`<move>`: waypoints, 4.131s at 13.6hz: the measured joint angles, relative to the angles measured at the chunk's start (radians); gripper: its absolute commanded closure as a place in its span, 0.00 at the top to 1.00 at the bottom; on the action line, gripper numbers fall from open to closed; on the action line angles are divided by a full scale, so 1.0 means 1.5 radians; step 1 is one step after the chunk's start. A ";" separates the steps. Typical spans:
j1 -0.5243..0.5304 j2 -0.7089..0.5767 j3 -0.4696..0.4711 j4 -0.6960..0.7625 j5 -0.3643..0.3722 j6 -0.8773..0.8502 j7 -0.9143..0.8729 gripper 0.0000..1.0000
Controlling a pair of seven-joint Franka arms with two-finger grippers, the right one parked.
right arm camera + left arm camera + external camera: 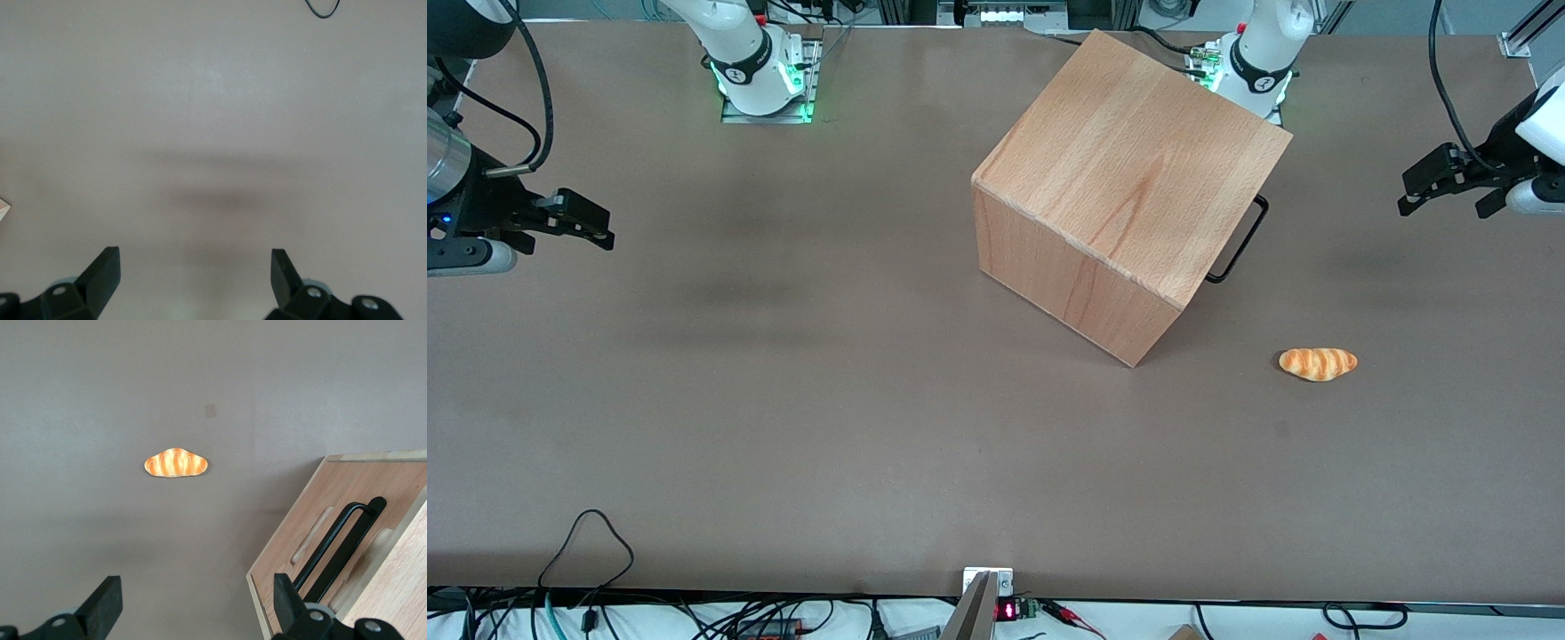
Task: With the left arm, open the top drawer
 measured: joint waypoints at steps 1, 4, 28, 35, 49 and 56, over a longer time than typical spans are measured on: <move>0.000 0.000 0.000 0.000 0.000 -0.003 0.000 1.00; 0.000 0.000 0.000 0.008 0.000 -0.019 0.000 1.00; -0.002 0.009 0.010 0.011 0.011 -0.025 0.001 1.00; -0.011 0.032 0.009 0.007 0.011 -0.028 0.009 1.00; -0.028 0.082 0.003 -0.108 -0.055 0.032 0.242 1.00; -0.039 0.120 -0.002 -0.129 -0.138 0.047 0.296 1.00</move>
